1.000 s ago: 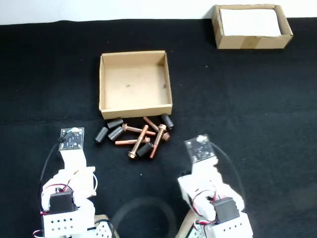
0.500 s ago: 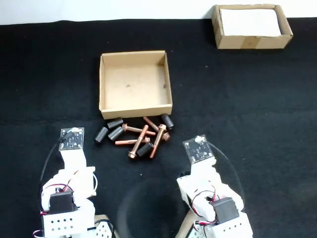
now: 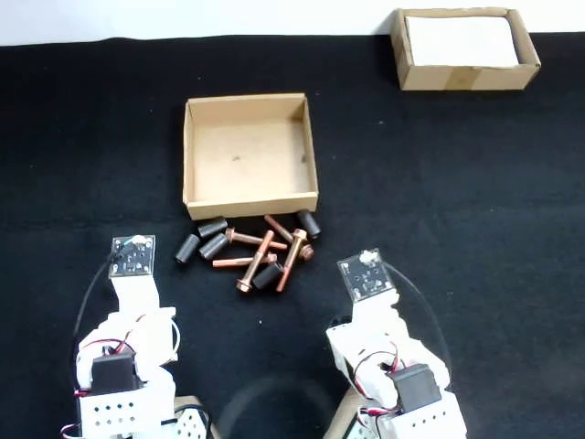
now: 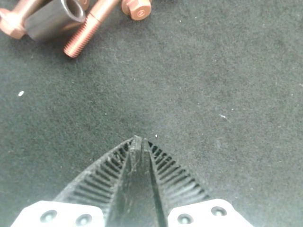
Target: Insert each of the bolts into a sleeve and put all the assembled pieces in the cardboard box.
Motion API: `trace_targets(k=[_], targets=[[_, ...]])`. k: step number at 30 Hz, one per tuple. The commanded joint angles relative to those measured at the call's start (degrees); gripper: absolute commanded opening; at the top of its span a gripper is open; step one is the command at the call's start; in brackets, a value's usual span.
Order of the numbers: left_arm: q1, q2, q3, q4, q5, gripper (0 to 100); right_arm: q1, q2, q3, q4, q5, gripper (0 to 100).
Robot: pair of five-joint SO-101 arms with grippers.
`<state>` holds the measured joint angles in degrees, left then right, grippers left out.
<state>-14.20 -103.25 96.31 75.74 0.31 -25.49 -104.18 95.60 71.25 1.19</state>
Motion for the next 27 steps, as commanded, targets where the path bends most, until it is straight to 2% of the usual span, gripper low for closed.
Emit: trace_targets(k=[1,19,24,27], targets=[[0.75,-0.40,0.84,0.26,0.00,1,-0.48,-0.57,8.04,-0.04,0.00,0.6],[0.84,-0.48,0.84,0.26,0.00,1,-0.75,-0.57,8.04,-0.31,0.00,0.6],[1.98,-0.66,0.66,-0.44,0.00,1,0.40,-0.57,7.52,-10.95,-0.18,0.9],[2.68,-0.66,0.40,-5.36,-0.18,1,5.58,-0.57,5.23,-16.13,-0.26,0.9]])
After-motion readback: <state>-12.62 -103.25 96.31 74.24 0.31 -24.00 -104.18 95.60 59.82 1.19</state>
